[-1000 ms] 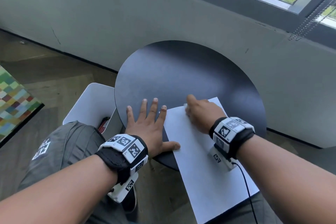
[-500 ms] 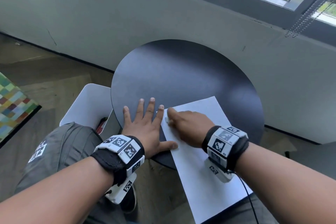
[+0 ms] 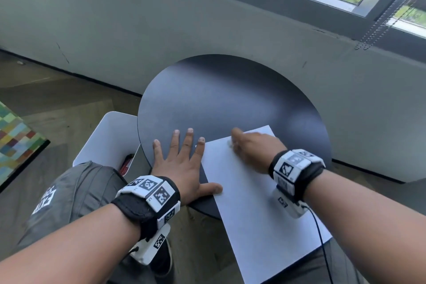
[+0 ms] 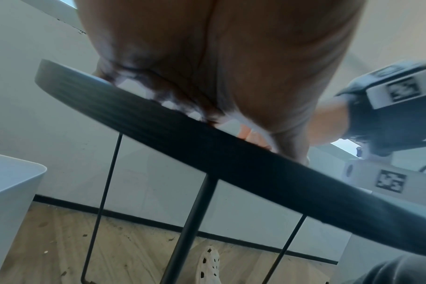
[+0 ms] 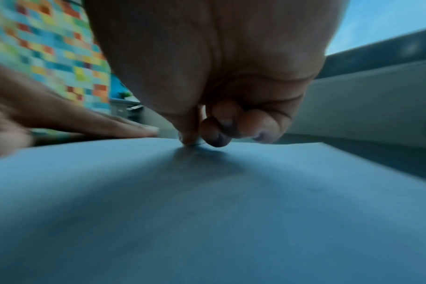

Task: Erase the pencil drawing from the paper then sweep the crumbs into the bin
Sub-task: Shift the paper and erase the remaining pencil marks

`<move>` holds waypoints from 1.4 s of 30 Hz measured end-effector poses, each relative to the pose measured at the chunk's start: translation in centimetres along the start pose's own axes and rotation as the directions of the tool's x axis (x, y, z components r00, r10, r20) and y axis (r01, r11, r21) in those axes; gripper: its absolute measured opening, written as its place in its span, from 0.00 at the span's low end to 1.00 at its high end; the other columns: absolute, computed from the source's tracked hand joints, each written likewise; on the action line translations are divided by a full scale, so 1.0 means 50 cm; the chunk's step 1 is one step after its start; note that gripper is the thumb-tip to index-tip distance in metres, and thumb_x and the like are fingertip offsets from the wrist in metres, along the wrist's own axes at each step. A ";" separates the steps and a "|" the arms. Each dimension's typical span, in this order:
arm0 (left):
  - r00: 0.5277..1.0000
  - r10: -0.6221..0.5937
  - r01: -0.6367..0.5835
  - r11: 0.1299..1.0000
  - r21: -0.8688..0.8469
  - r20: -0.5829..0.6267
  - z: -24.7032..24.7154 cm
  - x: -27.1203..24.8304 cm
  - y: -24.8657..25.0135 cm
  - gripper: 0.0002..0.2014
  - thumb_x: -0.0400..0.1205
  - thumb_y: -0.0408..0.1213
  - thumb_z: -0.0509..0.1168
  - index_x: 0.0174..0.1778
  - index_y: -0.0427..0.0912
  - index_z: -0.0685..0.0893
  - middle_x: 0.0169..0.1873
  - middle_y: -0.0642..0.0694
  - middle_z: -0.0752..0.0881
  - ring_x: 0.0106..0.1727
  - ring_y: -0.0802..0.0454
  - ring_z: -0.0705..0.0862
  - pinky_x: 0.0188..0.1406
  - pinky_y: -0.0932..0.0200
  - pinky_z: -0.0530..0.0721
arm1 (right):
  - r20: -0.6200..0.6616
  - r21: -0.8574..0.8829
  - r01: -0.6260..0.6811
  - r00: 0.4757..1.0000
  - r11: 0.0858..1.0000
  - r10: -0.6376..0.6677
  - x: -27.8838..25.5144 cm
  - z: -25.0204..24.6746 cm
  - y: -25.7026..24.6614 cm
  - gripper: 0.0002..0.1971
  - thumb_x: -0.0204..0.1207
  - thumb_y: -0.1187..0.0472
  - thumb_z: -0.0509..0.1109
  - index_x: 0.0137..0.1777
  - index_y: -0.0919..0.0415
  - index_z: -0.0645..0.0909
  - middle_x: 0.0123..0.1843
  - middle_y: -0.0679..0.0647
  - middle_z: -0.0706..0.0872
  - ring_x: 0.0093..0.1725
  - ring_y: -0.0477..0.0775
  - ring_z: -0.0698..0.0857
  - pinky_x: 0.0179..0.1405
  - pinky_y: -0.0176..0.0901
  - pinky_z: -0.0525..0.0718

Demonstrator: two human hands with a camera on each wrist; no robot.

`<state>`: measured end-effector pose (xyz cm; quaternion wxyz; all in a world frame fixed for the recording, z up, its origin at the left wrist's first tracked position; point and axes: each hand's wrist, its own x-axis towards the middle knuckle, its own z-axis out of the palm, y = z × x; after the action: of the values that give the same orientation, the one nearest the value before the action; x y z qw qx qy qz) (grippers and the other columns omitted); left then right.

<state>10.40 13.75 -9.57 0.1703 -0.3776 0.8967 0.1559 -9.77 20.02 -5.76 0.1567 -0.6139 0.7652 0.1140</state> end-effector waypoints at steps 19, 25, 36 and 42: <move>1.000 0.007 -0.007 1.000 0.000 -0.004 0.000 -0.001 0.001 0.61 0.64 0.87 0.43 0.84 0.53 0.28 0.83 0.47 0.23 0.83 0.39 0.23 0.75 0.20 0.33 | 0.098 0.001 0.303 0.948 0.953 -0.301 -0.078 0.028 -0.079 0.09 0.84 0.55 0.56 0.49 0.48 0.56 0.47 0.53 0.81 0.42 0.64 0.79 0.37 0.54 0.80; 1.000 -0.002 0.002 1.000 0.001 0.012 -0.003 -0.002 0.000 0.61 0.66 0.86 0.47 0.83 0.54 0.27 0.82 0.47 0.22 0.82 0.40 0.22 0.75 0.20 0.33 | -0.064 -0.045 -0.064 0.996 0.997 0.061 -0.017 0.005 0.032 0.07 0.87 0.50 0.48 0.47 0.48 0.56 0.48 0.54 0.83 0.43 0.64 0.80 0.38 0.50 0.77; 1.000 0.000 -0.001 1.000 0.004 0.021 -0.003 0.000 0.000 0.61 0.65 0.86 0.46 0.83 0.54 0.27 0.82 0.47 0.22 0.82 0.40 0.21 0.75 0.20 0.33 | -0.057 -0.051 -0.050 0.997 0.997 0.048 -0.011 0.005 0.039 0.07 0.87 0.51 0.48 0.47 0.49 0.56 0.46 0.52 0.83 0.41 0.63 0.79 0.38 0.51 0.79; 1.000 0.005 -0.005 1.000 0.009 0.015 -0.002 0.001 -0.001 0.61 0.64 0.87 0.45 0.84 0.54 0.28 0.82 0.47 0.23 0.82 0.40 0.22 0.75 0.20 0.33 | 0.020 -0.034 0.251 0.968 0.967 -0.251 -0.058 0.032 -0.032 0.04 0.87 0.51 0.50 0.52 0.49 0.60 0.45 0.50 0.79 0.45 0.62 0.81 0.40 0.53 0.79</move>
<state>10.38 13.66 -9.48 0.1783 -0.3736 0.8970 0.1552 -7.46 22.86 -6.10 0.1649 -0.7076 0.6779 0.1118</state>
